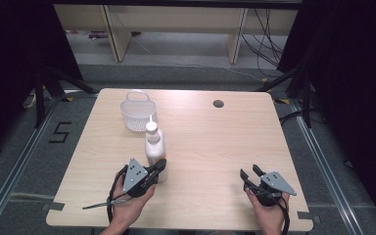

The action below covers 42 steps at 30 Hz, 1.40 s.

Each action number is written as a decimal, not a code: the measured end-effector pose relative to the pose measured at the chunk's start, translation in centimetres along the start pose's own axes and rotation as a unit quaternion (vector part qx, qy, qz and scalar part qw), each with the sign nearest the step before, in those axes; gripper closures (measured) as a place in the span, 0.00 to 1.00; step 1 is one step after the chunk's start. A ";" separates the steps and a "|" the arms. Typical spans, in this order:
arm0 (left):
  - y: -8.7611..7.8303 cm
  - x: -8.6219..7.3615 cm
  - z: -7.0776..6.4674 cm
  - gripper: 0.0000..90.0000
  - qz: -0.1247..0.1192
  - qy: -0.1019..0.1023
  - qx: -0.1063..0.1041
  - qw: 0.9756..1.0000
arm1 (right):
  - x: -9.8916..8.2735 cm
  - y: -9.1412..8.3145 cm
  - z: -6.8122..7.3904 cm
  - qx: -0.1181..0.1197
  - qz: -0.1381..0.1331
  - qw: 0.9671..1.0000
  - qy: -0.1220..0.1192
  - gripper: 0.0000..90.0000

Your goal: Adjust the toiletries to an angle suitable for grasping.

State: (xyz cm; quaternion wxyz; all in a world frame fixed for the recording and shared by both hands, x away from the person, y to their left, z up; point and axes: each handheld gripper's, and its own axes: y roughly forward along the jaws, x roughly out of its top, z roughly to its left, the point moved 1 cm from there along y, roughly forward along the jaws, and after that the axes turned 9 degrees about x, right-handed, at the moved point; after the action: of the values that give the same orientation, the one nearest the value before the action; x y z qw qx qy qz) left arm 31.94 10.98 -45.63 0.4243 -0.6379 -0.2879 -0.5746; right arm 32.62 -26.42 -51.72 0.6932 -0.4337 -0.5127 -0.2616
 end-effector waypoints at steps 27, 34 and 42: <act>-2.1 -0.8 3.9 1.00 0.006 -0.021 0.062 0.998 | 0.0 0.0 0.1 -0.003 0.001 1.000 -0.003 0.53; -2.2 -0.9 6.1 1.00 0.006 -0.040 0.091 0.995 | 0.0 0.0 0.0 -0.008 -0.003 1.000 -0.012 0.53; -1.6 -0.8 8.4 1.00 0.003 -0.047 0.122 0.991 | 0.0 0.0 0.1 -0.008 0.003 1.000 -0.015 0.52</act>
State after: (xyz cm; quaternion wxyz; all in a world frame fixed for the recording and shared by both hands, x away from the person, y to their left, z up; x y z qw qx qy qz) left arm 34.55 19.14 -45.88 0.4874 -0.6082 -0.3734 -0.5032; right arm 32.59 -26.35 -51.77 0.6827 -0.4446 -0.5200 -0.2566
